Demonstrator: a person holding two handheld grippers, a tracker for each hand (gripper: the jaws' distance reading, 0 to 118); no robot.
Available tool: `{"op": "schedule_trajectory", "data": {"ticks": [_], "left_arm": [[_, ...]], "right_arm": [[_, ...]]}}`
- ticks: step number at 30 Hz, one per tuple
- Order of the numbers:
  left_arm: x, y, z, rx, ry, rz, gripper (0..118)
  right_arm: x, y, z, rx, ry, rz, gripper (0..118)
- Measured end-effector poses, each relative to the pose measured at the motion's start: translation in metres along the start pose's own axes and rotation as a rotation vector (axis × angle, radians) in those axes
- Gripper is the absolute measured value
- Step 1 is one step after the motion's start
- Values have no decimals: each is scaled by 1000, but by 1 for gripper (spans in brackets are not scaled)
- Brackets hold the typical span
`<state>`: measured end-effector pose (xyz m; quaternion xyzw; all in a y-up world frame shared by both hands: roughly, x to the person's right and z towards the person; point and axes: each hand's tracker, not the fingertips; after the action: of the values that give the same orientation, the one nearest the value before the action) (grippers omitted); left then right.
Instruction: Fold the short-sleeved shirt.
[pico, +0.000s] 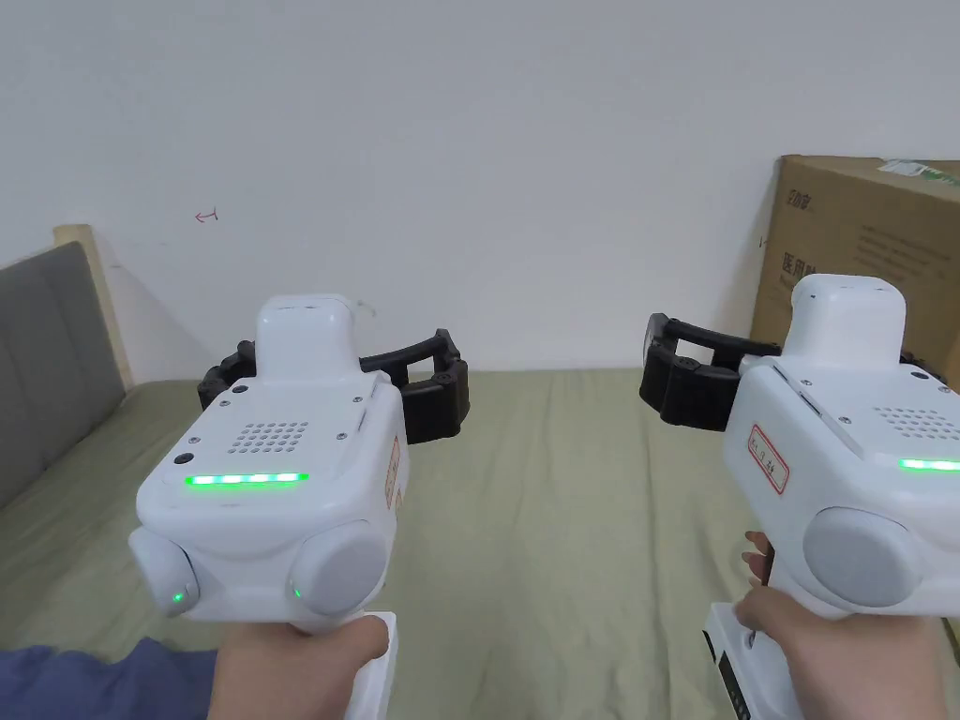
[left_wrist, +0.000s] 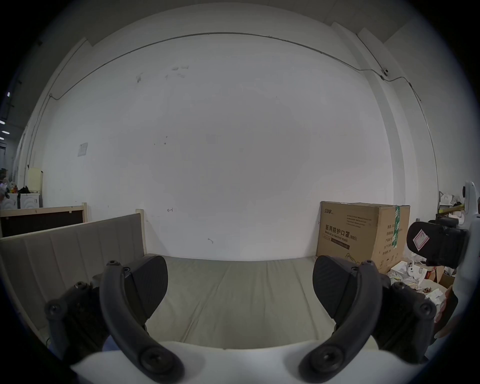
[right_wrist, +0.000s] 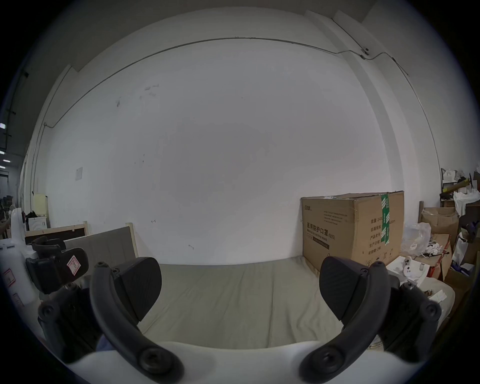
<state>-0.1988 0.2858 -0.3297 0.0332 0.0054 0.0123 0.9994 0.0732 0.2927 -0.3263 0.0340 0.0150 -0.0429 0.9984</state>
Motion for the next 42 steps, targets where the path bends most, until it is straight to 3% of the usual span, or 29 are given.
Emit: {"op": "schedule_trajectory", "data": {"ticks": [42], "left_arm": [[4, 2, 1, 0, 0, -19, 113]], "right_arm": [[-1, -5, 1, -10, -17, 16, 118]]}}
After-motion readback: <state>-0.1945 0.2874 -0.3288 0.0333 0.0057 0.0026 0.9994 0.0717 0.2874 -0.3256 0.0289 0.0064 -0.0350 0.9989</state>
